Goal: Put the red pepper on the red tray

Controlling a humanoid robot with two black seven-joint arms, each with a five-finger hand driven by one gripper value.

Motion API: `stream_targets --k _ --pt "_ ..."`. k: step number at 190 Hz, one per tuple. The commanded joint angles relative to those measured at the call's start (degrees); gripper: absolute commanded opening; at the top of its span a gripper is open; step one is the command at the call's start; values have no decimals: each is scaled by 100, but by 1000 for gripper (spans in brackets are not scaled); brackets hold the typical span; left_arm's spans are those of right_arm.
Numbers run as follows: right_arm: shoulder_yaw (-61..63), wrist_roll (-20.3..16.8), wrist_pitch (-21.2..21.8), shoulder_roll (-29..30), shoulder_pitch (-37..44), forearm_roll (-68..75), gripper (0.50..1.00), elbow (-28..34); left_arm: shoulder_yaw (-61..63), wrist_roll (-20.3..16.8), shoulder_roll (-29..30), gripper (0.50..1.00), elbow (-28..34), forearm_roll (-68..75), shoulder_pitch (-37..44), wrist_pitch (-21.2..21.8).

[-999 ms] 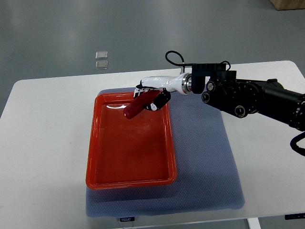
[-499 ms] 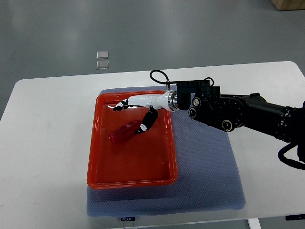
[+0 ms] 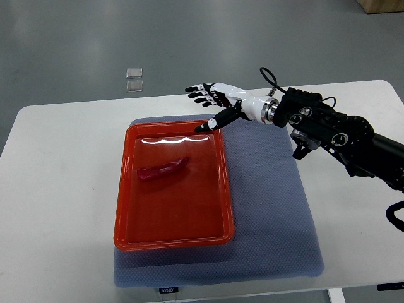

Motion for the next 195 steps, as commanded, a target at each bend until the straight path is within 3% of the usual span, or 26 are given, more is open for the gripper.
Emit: stream_targets --k 1,79,195 --pt "301 -201 10 -97 -271 836 913 -71 0 0 0 1000 -8 0 0 5" --pt "1215 -218 221 -167 -1256 4062 913 -141 0 0 0 1000 1 0 0 5" --pt "1655 -139 335 -106 -1581 4273 913 -141 0 0 0 1000 1 0 0 5"
